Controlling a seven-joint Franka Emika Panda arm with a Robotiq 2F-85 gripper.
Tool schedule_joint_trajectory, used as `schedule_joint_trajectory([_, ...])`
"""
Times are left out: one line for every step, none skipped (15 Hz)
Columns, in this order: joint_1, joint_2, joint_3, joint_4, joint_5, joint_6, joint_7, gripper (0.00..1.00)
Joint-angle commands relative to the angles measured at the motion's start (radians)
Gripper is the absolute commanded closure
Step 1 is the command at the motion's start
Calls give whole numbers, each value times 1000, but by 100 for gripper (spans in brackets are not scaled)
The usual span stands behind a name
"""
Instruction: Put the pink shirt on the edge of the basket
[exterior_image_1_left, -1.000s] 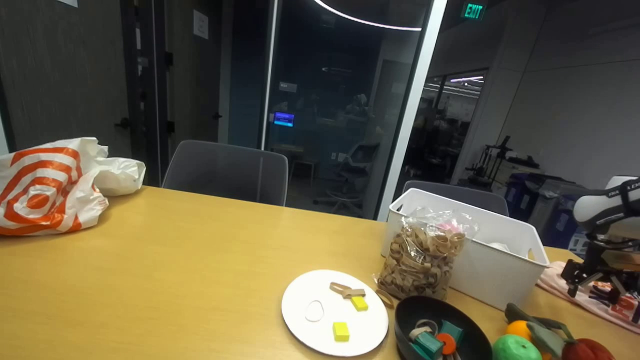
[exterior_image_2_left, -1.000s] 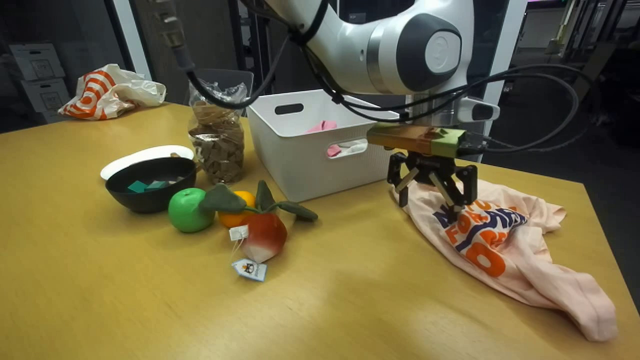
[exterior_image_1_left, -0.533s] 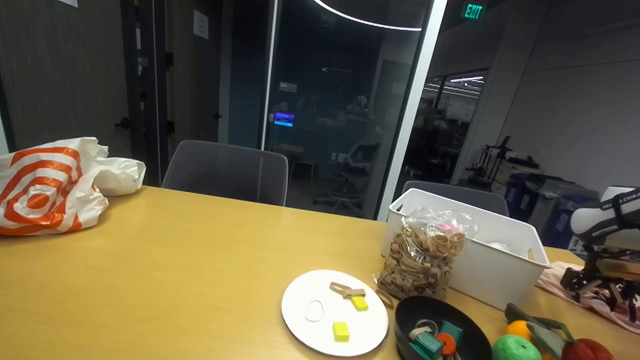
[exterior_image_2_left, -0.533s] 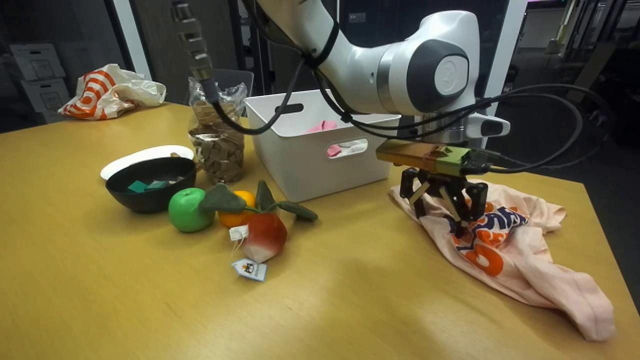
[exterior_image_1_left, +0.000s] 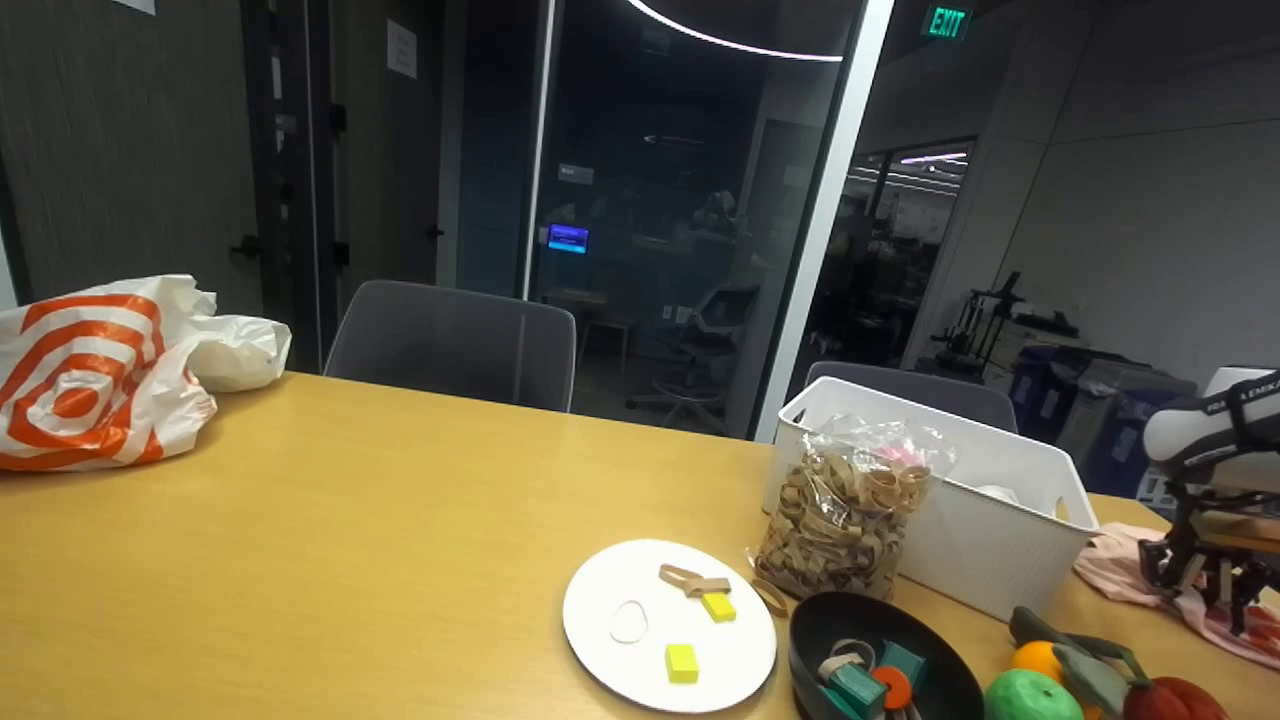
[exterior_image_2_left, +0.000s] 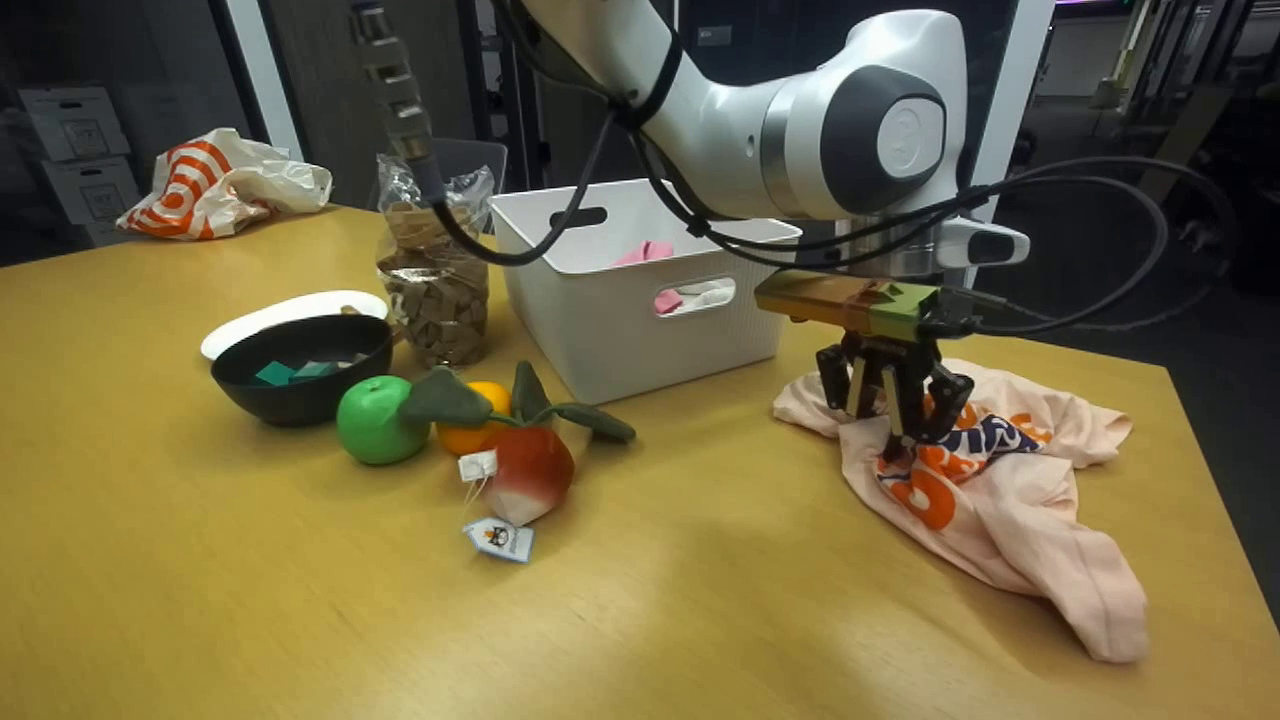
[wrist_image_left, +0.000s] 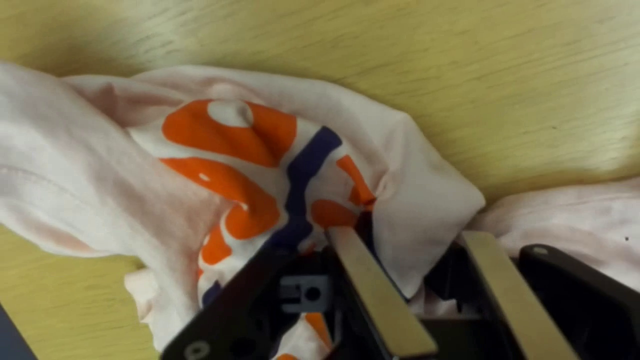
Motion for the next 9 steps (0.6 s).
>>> schedule_joint_trajectory([10, -4, -6, 23, 0, -68, 43, 97])
schedule_joint_trajectory([13, -10, -7, 24, -1, -87, 53, 93])
schedule_joint_trajectory([19, -23, -10, 24, -5, -110, 67, 93])
schedule_joint_trajectory([26, -39, -14, 25, -7, -142, 84, 93])
schedule_joint_trajectory([37, -58, -21, 25, -13, -184, 113, 92])
schedule_joint_trajectory([46, -77, -28, 25, -19, -222, 145, 92])
schedule_joint_trajectory([50, -95, -28, 32, -17, -277, 162, 92])
schedule_joint_trajectory([59, -115, -34, 38, -23, -333, 192, 92])
schedule_joint_trajectory([62, -139, -33, 44, -24, -392, 204, 92])
